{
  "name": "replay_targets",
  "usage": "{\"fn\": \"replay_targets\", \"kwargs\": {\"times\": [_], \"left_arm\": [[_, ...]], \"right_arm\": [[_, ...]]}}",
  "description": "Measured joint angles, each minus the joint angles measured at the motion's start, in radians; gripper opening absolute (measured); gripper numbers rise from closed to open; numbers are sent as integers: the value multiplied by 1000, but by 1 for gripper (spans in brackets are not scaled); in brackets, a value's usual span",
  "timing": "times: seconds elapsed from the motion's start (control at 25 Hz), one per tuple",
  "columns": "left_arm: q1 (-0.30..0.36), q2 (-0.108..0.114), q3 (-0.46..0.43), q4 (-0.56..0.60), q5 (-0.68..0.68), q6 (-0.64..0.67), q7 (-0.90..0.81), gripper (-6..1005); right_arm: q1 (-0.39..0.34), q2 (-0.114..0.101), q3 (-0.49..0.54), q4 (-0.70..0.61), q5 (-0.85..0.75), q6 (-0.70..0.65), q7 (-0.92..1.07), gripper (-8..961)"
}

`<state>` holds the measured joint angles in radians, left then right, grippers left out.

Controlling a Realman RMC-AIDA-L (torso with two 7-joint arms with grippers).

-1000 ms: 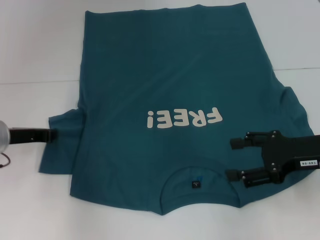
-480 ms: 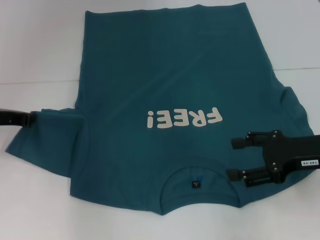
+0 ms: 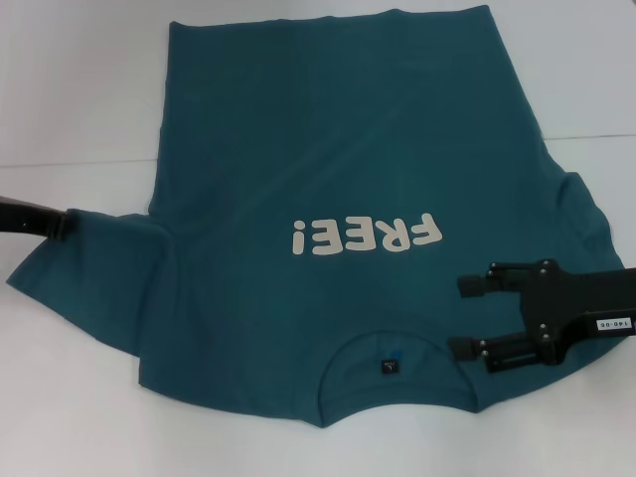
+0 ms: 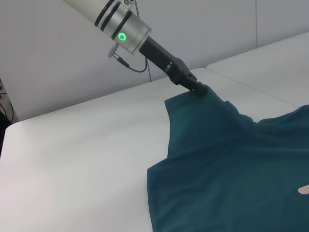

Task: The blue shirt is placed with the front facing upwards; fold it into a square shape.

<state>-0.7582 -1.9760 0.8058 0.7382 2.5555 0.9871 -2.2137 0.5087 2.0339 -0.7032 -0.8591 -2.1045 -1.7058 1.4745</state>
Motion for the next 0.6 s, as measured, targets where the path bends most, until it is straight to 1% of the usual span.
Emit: {"fn": "replay_targets", "kwargs": {"times": [0.12,0.28,0.36,0.4,0.44,0.48,0.52,0.6], "left_arm": [[-5,-5,4,48,19,47,-60,30],[-8,-32,21,156,54,149,-174,30],[-8,-54,52,214,59,194,-224,29],[-9,-62,64,231,60,202,-239,29],[-8,-75,80,246,60,208,-255,29],[-9,-86,93,257,60,211,-270,29],[-13,-103,110,265,60,210,-286,29],[-21,-128,121,260,60,199,-301,29]], "right_arm": [[-1,0,0,0,-1,0,3,915],[0,0,-1,0,-10,0,13,914],[1,0,-2,0,-11,0,16,914],[1,0,-3,0,-12,0,16,914],[2,0,-4,0,-12,0,16,914],[2,0,-5,0,-12,0,17,914],[2,0,-5,0,-12,0,17,914],[2,0,-5,0,-12,-1,17,913]]}}
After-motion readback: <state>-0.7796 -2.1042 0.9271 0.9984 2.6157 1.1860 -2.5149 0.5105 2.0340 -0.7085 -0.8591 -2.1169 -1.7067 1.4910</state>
